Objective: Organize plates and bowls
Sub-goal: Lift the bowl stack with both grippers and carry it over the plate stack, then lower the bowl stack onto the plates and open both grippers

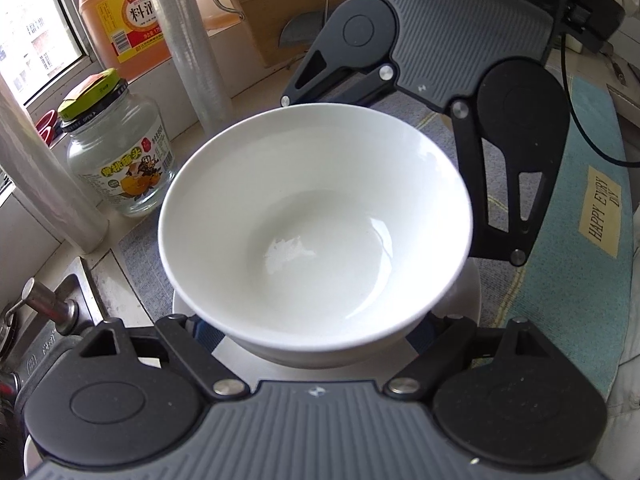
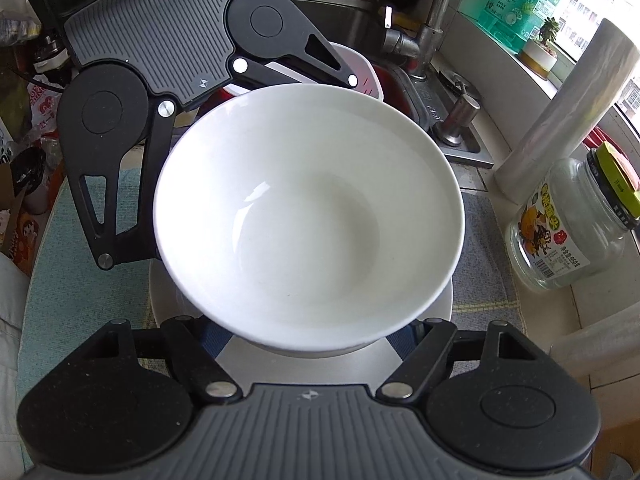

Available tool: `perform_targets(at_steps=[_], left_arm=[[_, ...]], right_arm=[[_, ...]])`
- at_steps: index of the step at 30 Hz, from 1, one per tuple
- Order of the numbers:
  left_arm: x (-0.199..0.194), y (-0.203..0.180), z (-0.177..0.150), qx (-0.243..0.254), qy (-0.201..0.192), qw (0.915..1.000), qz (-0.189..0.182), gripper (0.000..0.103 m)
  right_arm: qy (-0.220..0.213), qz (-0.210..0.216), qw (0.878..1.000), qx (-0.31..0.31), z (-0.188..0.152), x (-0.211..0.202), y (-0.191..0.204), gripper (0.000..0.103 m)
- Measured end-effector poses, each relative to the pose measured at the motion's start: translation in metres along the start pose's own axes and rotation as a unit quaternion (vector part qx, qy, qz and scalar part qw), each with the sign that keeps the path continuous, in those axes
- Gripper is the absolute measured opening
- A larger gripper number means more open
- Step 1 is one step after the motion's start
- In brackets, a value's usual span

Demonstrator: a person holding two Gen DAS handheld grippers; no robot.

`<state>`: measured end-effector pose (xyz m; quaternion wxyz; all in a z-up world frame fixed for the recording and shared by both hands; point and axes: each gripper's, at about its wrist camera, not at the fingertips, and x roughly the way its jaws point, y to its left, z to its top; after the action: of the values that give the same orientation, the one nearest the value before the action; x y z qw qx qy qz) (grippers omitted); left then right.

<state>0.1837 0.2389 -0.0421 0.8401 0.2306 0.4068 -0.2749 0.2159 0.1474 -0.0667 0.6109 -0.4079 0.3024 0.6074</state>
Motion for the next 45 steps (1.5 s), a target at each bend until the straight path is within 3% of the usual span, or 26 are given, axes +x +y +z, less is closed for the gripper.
perform_targets(at_steps=[21,26,32,39,42,45], left_arm=[[-0.003,0.002,-0.01,-0.023,-0.01,0.9997,0.005,0.091],[-0.005,-0.006,-0.015,-0.013,-0.018,0.9997,0.013,0.1],[-0.021,-0.009,-0.026,-0.04,-0.048,0.9974,0.036,0.1],[-0.057,-0.023,-0.044,-0.141,-0.096,0.9822,0.079,0.102],[-0.07,-0.04,-0.049,-0.191,-0.112,0.969,0.11,0.102],[-0.077,-0.06,-0.049,-0.24,-0.12,0.9502,0.158,0.102]], right_arm=[[0.003,-0.013,1.0,0.003,0.002,0.001,-0.002,0.083],[0.007,-0.026,1.0,-0.001,0.001,0.002,0.003,0.093],[-0.007,-0.024,0.999,0.038,-0.006,-0.008,0.003,0.102],[-0.01,-0.064,0.991,0.115,-0.014,-0.035,0.014,0.103],[-0.003,-0.084,0.982,0.171,-0.022,-0.046,0.02,0.103],[-0.006,-0.104,0.967,0.231,-0.033,-0.057,0.028,0.103]])
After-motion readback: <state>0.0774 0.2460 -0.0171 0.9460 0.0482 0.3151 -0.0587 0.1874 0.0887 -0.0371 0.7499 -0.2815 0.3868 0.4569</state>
